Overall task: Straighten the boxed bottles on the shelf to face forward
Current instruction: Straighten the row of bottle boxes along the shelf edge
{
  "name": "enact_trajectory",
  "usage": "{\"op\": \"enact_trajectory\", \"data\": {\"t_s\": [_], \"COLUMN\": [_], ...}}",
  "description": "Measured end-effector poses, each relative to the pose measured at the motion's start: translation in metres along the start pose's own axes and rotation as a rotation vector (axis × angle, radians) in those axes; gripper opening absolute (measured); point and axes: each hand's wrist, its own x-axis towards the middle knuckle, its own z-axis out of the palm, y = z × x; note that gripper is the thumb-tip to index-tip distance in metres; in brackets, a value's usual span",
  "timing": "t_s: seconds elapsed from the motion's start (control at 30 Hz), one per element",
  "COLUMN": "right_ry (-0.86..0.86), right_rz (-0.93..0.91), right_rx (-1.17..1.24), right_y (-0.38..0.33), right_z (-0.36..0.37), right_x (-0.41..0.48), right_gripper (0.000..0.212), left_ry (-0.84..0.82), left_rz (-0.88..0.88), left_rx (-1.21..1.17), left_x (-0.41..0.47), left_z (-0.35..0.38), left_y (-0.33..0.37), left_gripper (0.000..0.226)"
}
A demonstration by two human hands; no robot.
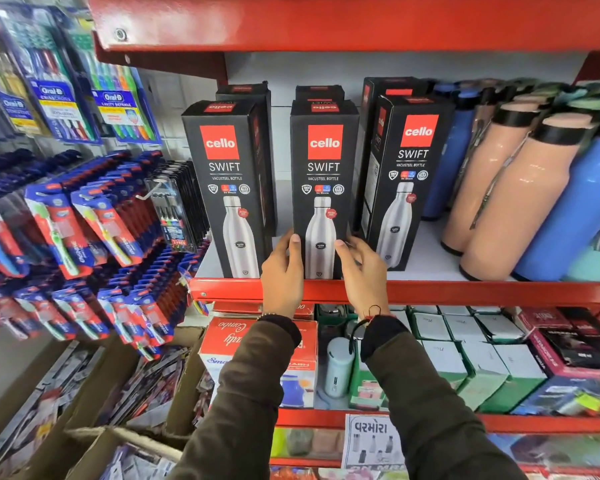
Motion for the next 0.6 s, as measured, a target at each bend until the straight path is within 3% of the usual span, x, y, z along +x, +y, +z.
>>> {"op": "enact_trajectory", "data": {"t_s": [0.3, 0.5, 0.6], "right_ry": [-0.047, 0.244, 0.349], "right_rz": [-0.053, -0.226, -0.267], "right_rx": [-0.050, 0.007, -0.020], "right_y": [-0.005, -0.005, 0.002], "right_z": [-0.011, -0.045, -0.068], "right_x": [-0.002, 0.005, 0.017], "right_gripper": [0.035, 0.022, 0.026], "left_ry": [0.055, 0.369, 0.344], "left_rz": [0.079, 0.307, 0.448], "left_rx": [0.028, -0.015, -0.030], "left_x": [-0.010, -0.028, -0.037], "left_z": [0.016, 0.042, 0.060], "left_y": [-0.005, 0.008, 0.023], "left_gripper": [0.051, 0.056, 0.050]}}
